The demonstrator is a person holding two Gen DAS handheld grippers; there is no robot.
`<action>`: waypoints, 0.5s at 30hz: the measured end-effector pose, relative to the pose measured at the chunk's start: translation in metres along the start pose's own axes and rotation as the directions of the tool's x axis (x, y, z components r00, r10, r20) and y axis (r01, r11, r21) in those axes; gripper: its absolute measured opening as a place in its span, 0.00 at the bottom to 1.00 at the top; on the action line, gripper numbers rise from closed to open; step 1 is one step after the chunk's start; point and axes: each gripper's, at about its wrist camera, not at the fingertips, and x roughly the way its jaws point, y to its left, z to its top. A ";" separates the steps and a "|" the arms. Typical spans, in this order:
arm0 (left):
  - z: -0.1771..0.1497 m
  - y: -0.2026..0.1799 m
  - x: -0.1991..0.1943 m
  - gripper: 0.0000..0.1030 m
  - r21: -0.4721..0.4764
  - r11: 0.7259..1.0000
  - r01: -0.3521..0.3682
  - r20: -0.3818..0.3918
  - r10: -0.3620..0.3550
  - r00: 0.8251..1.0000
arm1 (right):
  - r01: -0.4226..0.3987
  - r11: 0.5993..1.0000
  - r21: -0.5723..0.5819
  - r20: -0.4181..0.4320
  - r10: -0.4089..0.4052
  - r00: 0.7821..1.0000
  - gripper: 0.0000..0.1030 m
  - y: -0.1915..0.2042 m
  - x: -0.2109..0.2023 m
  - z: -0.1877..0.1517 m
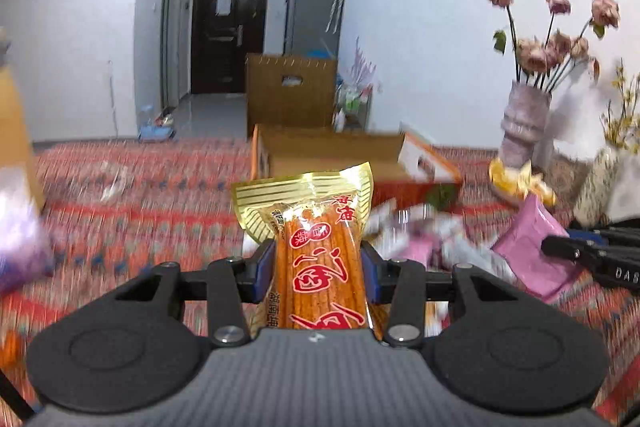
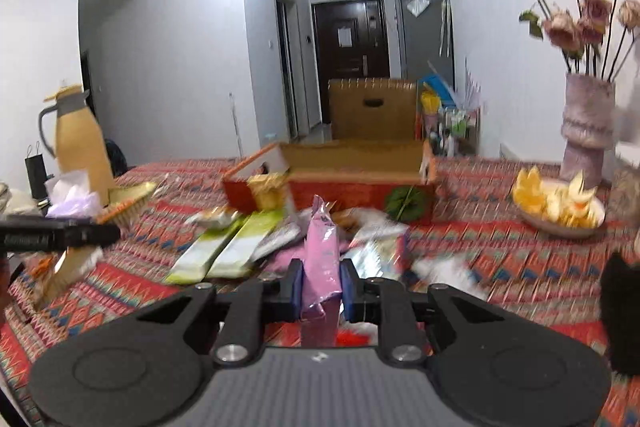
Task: Organize snacks
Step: 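Carry both packets into the orange box and open both tools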
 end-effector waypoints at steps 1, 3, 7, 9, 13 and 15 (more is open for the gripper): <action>0.018 0.001 0.011 0.43 0.013 1.000 0.007 0.019 -0.007 1.000 | -0.002 1.000 -0.004 0.006 0.002 1.000 0.18 -0.008 0.007 0.010; 0.050 0.004 0.035 0.43 0.042 0.999 0.007 0.043 -0.009 0.999 | -0.010 1.000 -0.017 0.016 0.010 1.000 0.18 -0.021 0.026 0.035; 0.107 0.007 0.102 0.43 0.071 0.997 0.007 0.037 -0.010 0.999 | -0.006 1.000 -0.020 0.022 0.006 1.000 0.18 -0.046 0.090 0.093; 0.127 0.008 0.151 0.43 0.085 0.996 0.019 -0.015 -0.018 1.000 | -0.001 1.000 -0.001 -0.004 0.001 1.000 0.18 -0.058 0.135 0.119; 0.143 0.004 0.267 0.43 0.127 0.991 -0.052 -0.136 0.069 0.988 | 0.076 0.997 0.030 -0.099 -0.073 0.992 0.18 -0.078 0.239 0.152; 0.138 0.001 0.315 0.43 0.185 0.980 -0.075 -0.180 0.109 0.978 | 0.118 0.992 0.053 -0.171 -0.107 0.979 0.18 -0.089 0.291 0.160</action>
